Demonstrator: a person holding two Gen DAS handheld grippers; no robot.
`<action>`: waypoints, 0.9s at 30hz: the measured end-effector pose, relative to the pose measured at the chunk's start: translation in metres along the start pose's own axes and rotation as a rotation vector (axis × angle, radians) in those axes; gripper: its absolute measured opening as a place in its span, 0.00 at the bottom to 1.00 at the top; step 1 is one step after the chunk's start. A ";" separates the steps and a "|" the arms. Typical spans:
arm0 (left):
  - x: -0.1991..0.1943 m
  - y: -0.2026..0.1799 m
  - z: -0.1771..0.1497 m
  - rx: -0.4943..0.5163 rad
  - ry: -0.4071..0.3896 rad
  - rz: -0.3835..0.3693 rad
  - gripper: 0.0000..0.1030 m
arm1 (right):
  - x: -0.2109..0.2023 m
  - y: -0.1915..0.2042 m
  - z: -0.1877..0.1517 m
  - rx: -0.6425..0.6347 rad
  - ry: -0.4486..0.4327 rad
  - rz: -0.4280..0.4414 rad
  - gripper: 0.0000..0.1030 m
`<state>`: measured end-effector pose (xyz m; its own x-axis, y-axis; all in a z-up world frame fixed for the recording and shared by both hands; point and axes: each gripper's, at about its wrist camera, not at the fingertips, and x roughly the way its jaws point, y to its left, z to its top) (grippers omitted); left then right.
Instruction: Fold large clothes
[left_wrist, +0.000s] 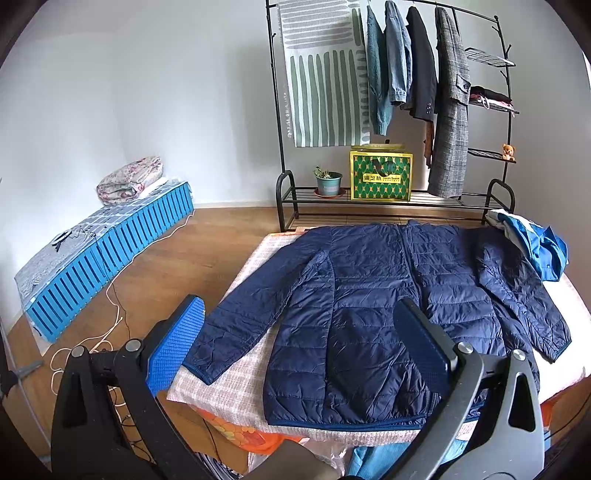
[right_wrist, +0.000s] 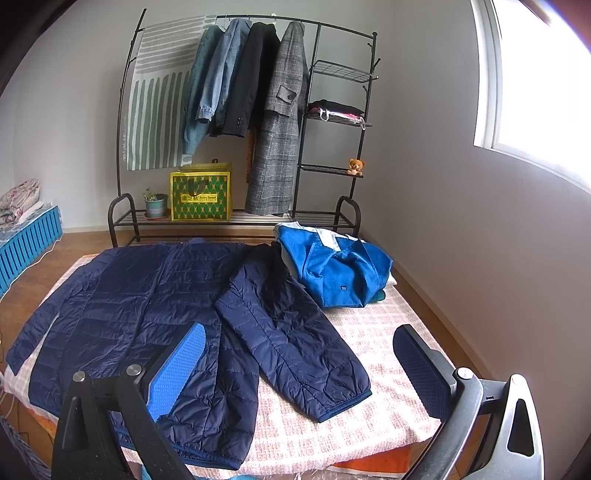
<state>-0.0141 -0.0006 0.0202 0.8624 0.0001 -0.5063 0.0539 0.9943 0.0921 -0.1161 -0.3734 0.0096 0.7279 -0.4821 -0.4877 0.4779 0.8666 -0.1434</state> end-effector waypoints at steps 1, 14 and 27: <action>0.000 0.000 -0.001 0.000 0.000 0.000 1.00 | 0.000 -0.001 -0.001 0.000 0.000 0.001 1.00; -0.002 -0.001 -0.003 -0.001 -0.004 0.002 1.00 | 0.001 0.000 0.000 0.002 0.010 0.002 1.00; -0.003 -0.001 -0.004 -0.003 -0.005 0.002 1.00 | 0.003 -0.001 0.001 0.008 0.013 0.001 1.00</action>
<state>-0.0183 -0.0008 0.0179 0.8652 0.0017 -0.5015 0.0506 0.9946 0.0907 -0.1144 -0.3760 0.0095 0.7220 -0.4798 -0.4986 0.4814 0.8659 -0.1361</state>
